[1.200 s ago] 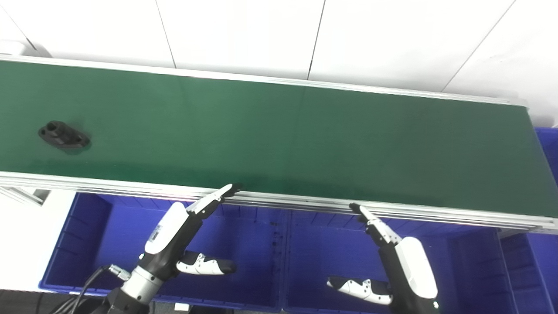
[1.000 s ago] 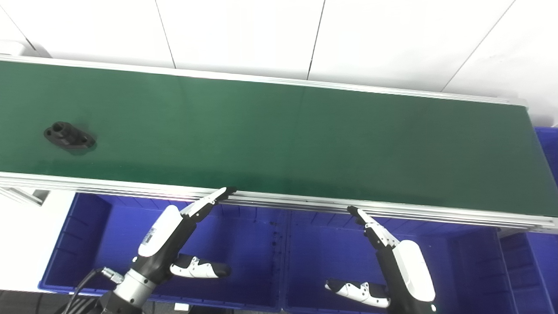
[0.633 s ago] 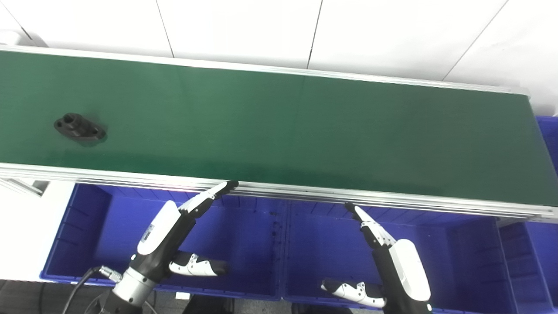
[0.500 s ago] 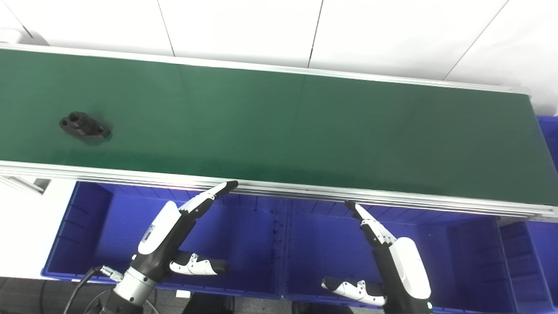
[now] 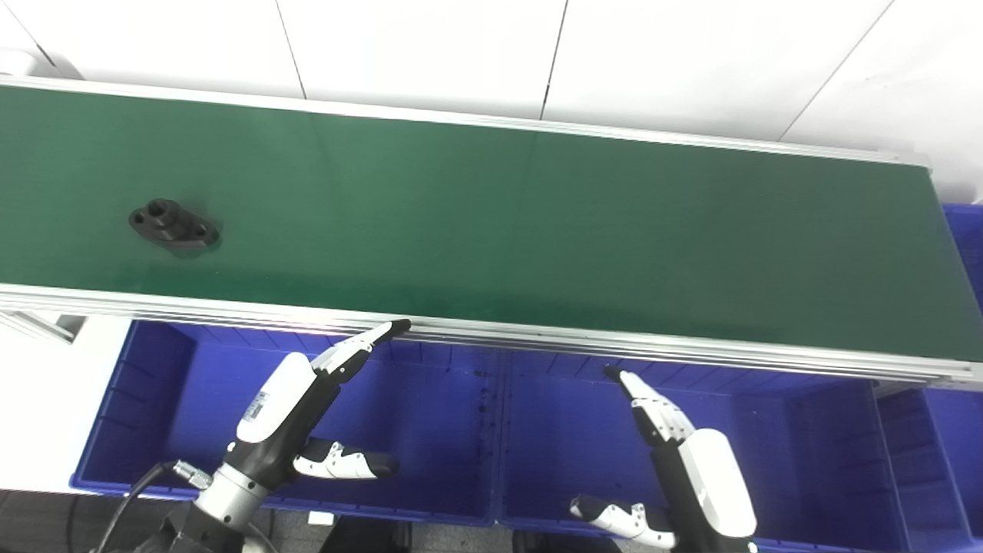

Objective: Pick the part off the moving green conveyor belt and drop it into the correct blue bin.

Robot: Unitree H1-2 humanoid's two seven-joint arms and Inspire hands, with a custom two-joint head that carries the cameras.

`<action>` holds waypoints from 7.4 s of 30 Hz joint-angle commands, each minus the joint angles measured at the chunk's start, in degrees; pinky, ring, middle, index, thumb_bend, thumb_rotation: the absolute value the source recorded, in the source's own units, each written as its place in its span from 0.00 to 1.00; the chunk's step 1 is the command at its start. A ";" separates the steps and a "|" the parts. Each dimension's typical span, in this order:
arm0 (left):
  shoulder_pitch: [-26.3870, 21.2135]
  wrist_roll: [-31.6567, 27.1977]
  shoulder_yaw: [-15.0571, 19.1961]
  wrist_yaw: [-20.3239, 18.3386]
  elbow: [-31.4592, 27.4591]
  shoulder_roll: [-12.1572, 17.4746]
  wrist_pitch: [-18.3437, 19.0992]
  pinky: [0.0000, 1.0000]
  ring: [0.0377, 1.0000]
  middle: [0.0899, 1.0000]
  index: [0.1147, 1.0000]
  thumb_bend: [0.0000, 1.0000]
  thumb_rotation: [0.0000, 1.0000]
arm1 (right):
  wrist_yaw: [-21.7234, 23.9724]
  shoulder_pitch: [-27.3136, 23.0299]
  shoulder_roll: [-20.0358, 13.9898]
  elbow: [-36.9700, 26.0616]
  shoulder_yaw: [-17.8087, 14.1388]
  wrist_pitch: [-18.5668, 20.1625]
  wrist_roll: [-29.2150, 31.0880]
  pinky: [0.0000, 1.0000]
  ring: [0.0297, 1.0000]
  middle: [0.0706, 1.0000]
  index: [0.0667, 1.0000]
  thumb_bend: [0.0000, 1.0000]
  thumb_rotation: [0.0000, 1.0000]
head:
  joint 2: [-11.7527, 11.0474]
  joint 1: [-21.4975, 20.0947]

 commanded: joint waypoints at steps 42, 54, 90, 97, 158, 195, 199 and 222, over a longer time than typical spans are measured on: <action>2.17 4.37 -2.03 4.78 -3.30 -2.89 -1.50 0.78 0.83 0.86 0.87 0.79 0.87 | -5.52 1.79 -1.26 2.52 -2.16 -5.56 2.11 0.84 0.88 0.91 0.93 0.79 0.98 | -2.57 1.90; 2.64 4.20 -1.83 4.36 -2.74 -3.74 -1.67 0.78 0.84 0.88 0.89 0.80 0.88 | -5.87 -0.44 -2.08 4.60 -2.61 -9.76 5.67 0.83 0.89 0.91 0.94 0.79 0.95 | -2.83 8.65; 5.41 -17.39 -1.20 -3.85 -4.72 -5.42 -0.29 0.82 0.89 0.93 0.93 0.87 1.00 | 5.10 -3.76 -2.43 0.94 2.76 -10.83 34.76 0.80 0.87 0.92 0.92 0.74 1.00 | -3.61 5.98; 4.88 -12.88 0.25 -4.55 -3.66 -5.20 -0.47 0.81 0.88 0.92 0.93 0.87 1.00 | 1.43 -3.21 -1.60 1.37 3.09 -10.83 27.45 0.81 0.86 0.89 0.90 0.62 1.00 | -3.62 5.82; -0.43 8.78 -8.53 16.27 8.02 -3.17 -1.83 0.86 0.87 0.88 0.90 0.88 1.00 | 26.05 -38.77 -0.53 -10.23 -6.44 15.20 7.54 0.61 0.71 0.78 0.80 0.75 0.24 | -15.36 10.11; -4.08 -2.74 -15.30 24.37 7.75 8.93 -1.87 0.91 0.90 0.92 0.95 0.77 1.00 | 36.32 -49.23 -3.41 4.80 2.98 26.60 -8.70 0.68 0.73 0.75 0.76 0.83 0.33 | -7.15 -11.56; -5.13 -2.71 -17.42 28.09 8.63 10.06 -1.87 0.88 0.87 0.89 0.92 0.76 1.00 | 37.59 -48.80 -4.96 5.02 3.16 27.29 -9.46 0.69 0.74 0.75 0.76 0.81 0.30 | -6.83 -11.62; -8.18 -6.89 -22.44 31.95 9.20 16.34 -1.87 0.85 0.86 0.87 0.89 0.71 1.00 | 33.38 -48.49 -5.95 13.71 2.46 28.59 -8.87 0.67 0.73 0.74 0.74 0.75 0.22 | -5.96 -14.42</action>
